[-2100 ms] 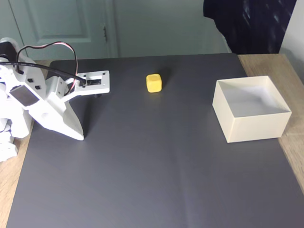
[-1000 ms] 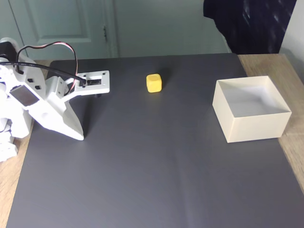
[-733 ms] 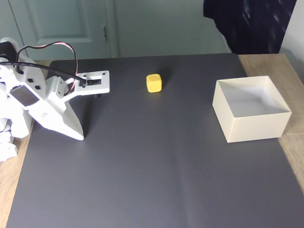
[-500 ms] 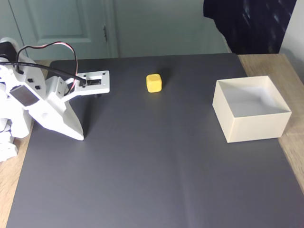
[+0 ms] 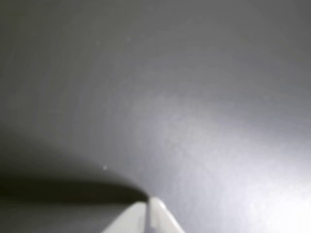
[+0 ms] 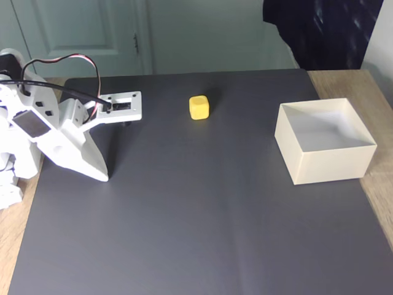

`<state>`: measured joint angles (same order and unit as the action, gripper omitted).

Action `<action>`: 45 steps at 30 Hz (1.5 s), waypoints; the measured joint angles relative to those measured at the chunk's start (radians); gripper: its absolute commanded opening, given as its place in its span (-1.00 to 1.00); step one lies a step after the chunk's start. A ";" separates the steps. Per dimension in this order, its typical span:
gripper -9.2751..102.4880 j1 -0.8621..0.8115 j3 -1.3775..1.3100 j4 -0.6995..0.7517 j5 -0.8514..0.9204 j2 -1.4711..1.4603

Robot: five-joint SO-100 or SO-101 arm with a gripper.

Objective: Grasp a cube block and put it in the white box.

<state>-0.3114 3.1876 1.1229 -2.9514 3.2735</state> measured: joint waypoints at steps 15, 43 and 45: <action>-0.82 0.000 0.000 0.000 0.000 0.000; -0.84 0.029 0.000 0.000 -0.006 0.000; -0.84 0.029 0.000 0.000 -0.009 0.000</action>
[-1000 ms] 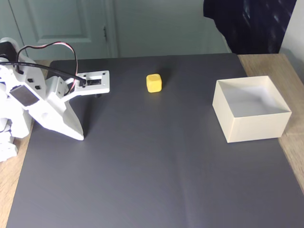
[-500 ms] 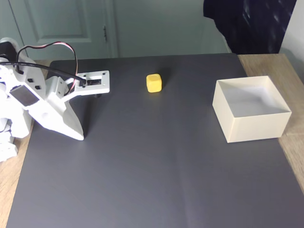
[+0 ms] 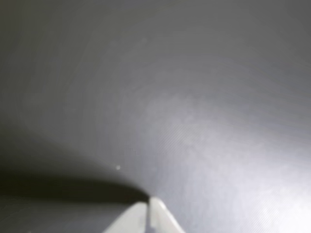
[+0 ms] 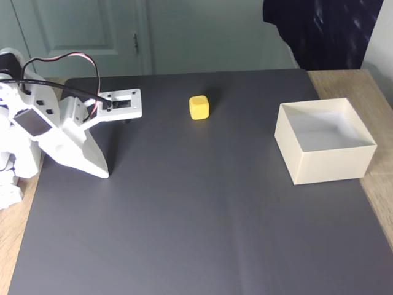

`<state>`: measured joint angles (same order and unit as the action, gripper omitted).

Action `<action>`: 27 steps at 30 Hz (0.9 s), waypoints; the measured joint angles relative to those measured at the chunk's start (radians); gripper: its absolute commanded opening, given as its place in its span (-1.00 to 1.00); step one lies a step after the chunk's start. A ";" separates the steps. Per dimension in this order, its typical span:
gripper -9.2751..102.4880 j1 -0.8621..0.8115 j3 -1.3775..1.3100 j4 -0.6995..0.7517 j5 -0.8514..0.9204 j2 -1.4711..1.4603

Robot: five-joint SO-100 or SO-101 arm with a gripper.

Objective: Grasp a cube block and put it in the white box.

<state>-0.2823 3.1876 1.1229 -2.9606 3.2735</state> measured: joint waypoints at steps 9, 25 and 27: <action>-0.81 0.014 0.000 -0.067 -0.058 0.000; -0.83 0.138 -0.342 -0.451 -0.066 -0.532; -0.83 0.143 -0.437 -0.528 -0.064 -0.696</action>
<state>-0.1396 2.7504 0.5952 -3.0250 2.5771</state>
